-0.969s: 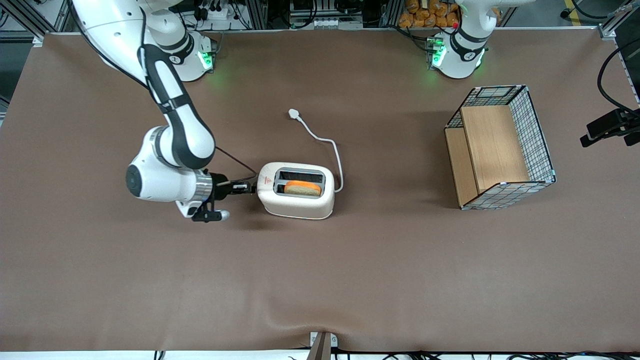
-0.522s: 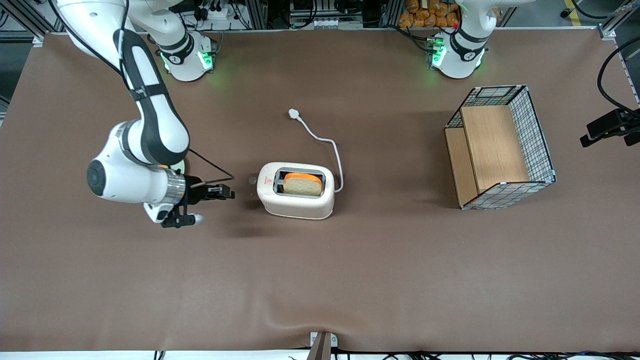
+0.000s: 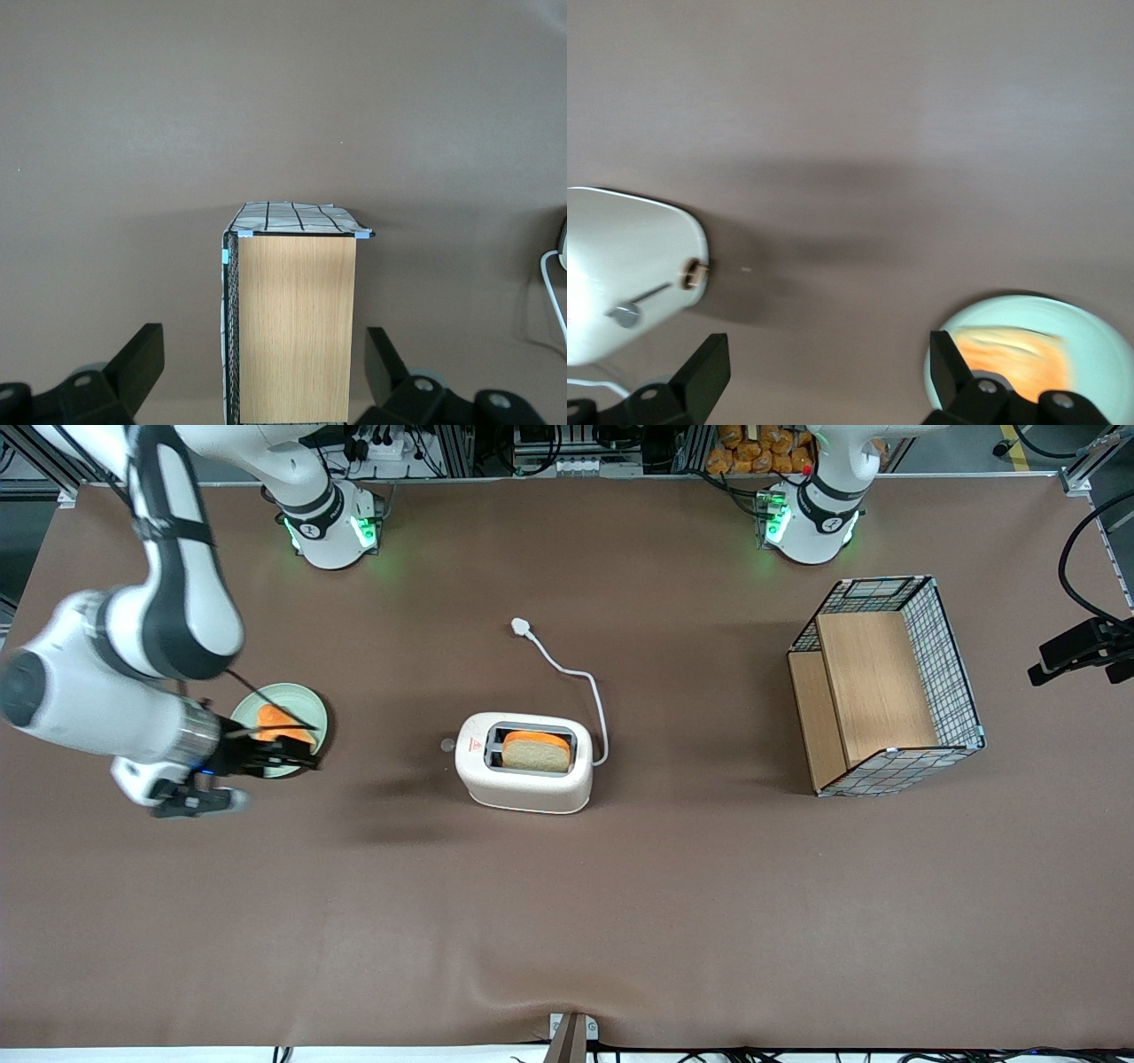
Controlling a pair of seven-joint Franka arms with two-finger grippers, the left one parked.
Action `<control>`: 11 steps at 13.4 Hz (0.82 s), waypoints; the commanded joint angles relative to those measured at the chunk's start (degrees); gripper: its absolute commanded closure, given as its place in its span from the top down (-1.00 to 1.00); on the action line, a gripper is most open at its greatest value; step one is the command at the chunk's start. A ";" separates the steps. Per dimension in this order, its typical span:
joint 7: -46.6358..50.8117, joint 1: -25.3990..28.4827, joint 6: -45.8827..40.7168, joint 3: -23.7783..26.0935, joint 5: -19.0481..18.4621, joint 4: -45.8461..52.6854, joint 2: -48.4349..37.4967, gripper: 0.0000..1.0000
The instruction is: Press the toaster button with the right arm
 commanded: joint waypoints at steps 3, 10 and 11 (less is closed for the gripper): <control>0.55 0.00 -4.16 -3.99 -8.42 0.61 -6.10 1.00; 6.61 -0.44 -19.00 -6.90 -11.78 15.19 -6.02 1.00; 7.49 -0.53 -20.07 -6.90 -11.78 16.34 -5.93 1.00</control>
